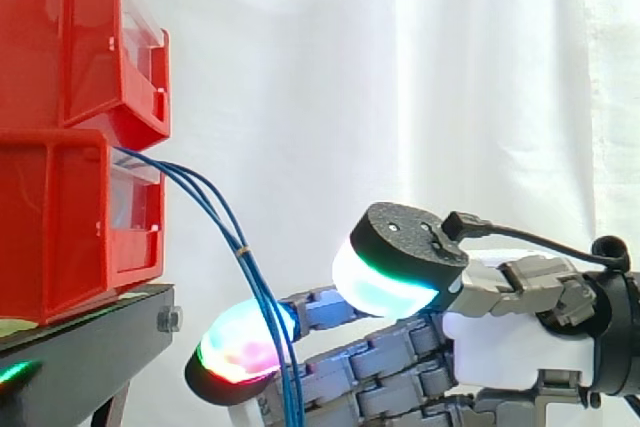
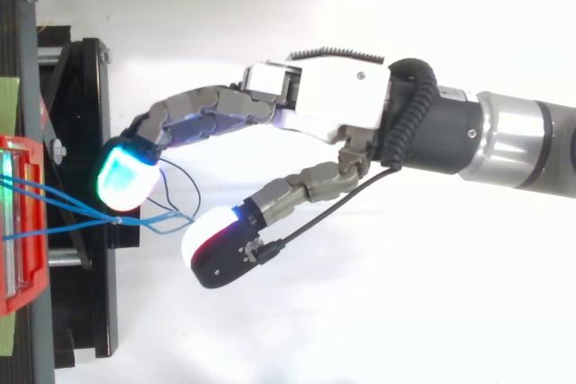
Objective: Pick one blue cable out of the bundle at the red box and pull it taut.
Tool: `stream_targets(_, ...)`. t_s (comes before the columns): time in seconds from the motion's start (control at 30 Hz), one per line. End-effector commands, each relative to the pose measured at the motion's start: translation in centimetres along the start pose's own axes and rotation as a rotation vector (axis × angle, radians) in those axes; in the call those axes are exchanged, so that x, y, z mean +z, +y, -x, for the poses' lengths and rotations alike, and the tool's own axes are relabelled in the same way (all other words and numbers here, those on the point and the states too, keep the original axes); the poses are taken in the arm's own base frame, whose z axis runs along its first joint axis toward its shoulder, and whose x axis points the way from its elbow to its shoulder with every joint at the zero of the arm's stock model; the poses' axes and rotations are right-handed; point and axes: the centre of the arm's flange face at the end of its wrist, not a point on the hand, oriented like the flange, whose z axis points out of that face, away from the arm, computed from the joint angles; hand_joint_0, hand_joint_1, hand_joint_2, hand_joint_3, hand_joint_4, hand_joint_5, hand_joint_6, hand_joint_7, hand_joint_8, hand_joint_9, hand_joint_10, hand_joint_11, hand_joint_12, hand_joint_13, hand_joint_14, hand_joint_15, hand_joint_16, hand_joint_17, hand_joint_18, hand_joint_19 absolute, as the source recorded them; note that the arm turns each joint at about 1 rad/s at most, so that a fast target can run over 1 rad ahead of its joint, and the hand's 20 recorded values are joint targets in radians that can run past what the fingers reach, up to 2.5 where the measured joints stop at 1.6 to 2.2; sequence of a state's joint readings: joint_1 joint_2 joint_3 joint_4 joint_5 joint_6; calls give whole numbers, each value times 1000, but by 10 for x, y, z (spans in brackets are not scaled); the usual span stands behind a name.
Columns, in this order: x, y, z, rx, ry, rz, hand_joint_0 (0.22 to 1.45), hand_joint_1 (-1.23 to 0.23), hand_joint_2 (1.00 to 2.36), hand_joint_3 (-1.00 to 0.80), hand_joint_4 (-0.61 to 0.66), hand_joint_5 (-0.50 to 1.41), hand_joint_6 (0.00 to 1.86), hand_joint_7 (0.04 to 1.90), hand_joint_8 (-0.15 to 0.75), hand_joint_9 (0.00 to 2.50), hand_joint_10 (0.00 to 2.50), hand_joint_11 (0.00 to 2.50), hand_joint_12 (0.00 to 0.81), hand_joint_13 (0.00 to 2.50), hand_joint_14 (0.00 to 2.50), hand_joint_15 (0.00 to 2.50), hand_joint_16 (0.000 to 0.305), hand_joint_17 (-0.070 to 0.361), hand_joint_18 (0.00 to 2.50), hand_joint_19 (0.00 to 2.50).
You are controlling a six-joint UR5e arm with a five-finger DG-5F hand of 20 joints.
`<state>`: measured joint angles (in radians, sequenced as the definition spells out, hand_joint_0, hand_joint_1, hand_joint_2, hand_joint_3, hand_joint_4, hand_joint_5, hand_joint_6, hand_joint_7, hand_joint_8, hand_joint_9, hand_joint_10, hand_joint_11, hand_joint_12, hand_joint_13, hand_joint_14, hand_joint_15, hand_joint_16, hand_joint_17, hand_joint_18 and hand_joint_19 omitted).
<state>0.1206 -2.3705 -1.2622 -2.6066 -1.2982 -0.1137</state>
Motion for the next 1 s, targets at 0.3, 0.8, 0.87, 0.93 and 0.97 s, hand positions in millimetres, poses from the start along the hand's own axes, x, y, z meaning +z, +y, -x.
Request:
stream_targets(0.3,5,1,-5,10,28,-11,497,-806,1000,-500,346,-53,503,1026,321,537,0,80,356,323,4,100,55,124,148,102)
stream_targets(0.8,8,6,-5,12,25,0,569,-785,1000,-500,290,-60,503,1067,307,533,2,99,339,324,4,118,51,115,148,115)
stream_targets(0.87,10,9,-9,13,25,8,560,-785,1000,-500,285,-61,503,1068,309,534,2,94,341,325,4,117,52,116,150,121)
stream_targets(0.93,11,11,-10,11,25,12,553,-780,1000,-500,301,-62,503,1064,310,537,2,95,342,326,5,110,52,117,152,121)
stream_targets(0.97,13,15,-12,7,27,20,552,-781,1000,-500,304,-62,503,1064,312,536,2,100,342,327,4,117,52,117,153,120)
